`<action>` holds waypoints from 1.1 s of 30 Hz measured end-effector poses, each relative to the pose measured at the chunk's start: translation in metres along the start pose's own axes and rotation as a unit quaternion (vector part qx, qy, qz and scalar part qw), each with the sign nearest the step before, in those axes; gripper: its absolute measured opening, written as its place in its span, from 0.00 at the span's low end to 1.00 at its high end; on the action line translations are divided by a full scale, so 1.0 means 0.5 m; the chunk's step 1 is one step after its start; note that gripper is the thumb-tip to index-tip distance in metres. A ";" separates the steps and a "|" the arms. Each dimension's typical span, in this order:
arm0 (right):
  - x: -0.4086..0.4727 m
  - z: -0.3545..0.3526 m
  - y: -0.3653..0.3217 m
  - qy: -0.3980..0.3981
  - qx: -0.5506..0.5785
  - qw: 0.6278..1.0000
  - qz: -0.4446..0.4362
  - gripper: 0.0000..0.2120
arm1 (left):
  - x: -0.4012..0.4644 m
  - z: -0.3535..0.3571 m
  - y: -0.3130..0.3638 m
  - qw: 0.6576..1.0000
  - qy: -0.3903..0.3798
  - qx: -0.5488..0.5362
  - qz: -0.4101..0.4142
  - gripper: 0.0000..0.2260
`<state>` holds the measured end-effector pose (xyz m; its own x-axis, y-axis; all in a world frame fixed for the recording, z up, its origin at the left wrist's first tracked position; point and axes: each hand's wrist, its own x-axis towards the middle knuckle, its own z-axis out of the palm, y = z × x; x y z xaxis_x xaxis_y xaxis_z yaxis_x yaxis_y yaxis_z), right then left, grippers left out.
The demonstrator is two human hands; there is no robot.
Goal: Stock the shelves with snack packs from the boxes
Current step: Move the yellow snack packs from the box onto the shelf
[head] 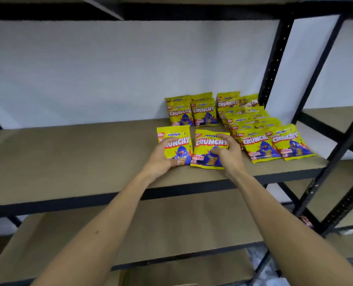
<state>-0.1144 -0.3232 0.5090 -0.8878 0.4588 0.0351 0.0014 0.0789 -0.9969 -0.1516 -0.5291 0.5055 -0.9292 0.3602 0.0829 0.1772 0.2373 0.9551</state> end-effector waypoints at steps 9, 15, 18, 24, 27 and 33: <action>0.160 0.000 0.019 0.036 -0.076 0.994 -0.072 0.25 | 0.166 0.030 -0.013 0.997 0.036 0.061 0.043 0.25; 0.282 0.009 0.009 0.058 -0.239 0.955 -0.166 0.26 | 0.309 0.059 -0.032 0.987 0.050 0.135 0.068 0.24; 0.343 0.024 0.009 0.075 -0.284 0.931 -0.216 0.27 | 0.379 0.060 -0.040 0.972 0.065 0.206 0.096 0.24; 0.437 0.035 0.018 0.098 -0.407 0.870 -0.261 0.25 | 0.463 0.073 -0.053 0.934 0.104 0.323 0.114 0.18; 0.467 0.034 0.037 0.096 -0.488 0.824 -0.270 0.23 | 0.478 0.082 -0.066 0.916 0.116 0.374 0.084 0.19; 0.527 0.049 0.013 0.055 -0.540 0.806 -0.238 0.19 | 0.519 0.073 -0.048 0.918 0.106 0.372 0.092 0.20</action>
<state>-0.3596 -0.2233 0.5099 -0.8596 0.2208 0.4608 0.1254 0.9654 -0.2285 -0.3853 -0.4083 0.4938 -0.8897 0.2911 0.3516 0.4364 0.7682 0.4683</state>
